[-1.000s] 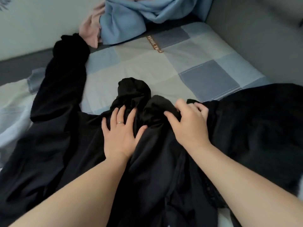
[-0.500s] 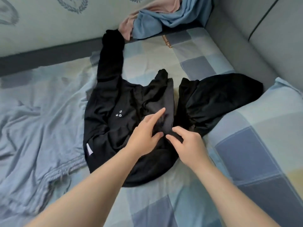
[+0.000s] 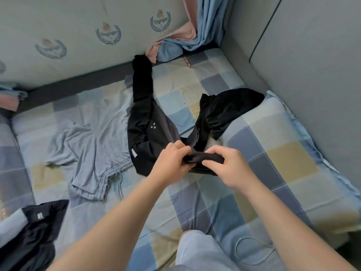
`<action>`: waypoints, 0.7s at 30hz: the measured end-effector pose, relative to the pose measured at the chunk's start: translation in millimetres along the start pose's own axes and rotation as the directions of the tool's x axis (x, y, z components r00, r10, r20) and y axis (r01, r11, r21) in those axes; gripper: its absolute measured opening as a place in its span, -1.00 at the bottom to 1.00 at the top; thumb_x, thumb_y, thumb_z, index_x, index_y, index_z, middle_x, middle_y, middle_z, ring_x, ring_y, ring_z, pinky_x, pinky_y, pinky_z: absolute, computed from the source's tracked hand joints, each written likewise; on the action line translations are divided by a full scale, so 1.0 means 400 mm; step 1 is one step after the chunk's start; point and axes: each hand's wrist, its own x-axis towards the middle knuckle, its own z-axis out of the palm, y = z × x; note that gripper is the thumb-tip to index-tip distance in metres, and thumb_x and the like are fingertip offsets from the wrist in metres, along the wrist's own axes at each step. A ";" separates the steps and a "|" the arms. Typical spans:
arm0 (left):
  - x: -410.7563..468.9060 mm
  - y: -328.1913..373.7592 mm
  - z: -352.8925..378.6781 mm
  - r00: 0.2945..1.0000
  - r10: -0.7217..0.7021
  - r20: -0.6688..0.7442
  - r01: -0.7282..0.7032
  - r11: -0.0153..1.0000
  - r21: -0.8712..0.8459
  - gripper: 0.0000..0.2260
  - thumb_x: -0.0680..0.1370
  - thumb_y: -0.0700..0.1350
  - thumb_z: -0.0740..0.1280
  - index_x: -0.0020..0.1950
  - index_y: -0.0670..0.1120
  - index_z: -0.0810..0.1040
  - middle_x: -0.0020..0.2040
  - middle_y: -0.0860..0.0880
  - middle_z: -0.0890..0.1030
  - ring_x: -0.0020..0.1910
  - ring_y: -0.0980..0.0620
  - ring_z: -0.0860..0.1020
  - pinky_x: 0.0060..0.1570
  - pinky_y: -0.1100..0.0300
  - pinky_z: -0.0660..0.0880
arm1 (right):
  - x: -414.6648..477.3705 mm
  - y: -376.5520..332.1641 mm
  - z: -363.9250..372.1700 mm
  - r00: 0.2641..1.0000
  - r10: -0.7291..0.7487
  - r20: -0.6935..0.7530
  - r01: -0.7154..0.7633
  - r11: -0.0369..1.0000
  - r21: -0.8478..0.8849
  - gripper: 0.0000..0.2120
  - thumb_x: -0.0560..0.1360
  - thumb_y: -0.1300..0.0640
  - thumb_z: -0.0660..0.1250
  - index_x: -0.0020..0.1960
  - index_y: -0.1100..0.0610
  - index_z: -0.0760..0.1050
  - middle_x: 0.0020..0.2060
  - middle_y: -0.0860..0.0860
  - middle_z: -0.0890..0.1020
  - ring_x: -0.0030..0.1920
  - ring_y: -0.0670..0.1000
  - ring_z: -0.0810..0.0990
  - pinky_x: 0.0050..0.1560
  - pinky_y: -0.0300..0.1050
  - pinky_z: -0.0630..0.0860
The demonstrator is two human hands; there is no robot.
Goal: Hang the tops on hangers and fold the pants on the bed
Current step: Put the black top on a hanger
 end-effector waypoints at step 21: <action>-0.663 -0.084 -0.134 0.975 0.206 0.088 -0.197 0.975 -0.102 -0.64 0.52 -0.06 0.45 -0.31 0.03 0.30 -0.28 0.09 0.38 -0.24 0.02 0.40 -0.27 0.02 0.40 | -0.626 -0.293 0.383 0.957 0.135 -0.256 -0.109 0.988 0.113 -0.80 0.54 0.18 0.42 -0.24 -0.02 0.61 -0.39 -0.12 0.59 -0.34 -0.19 0.50 -0.22 -0.34 0.41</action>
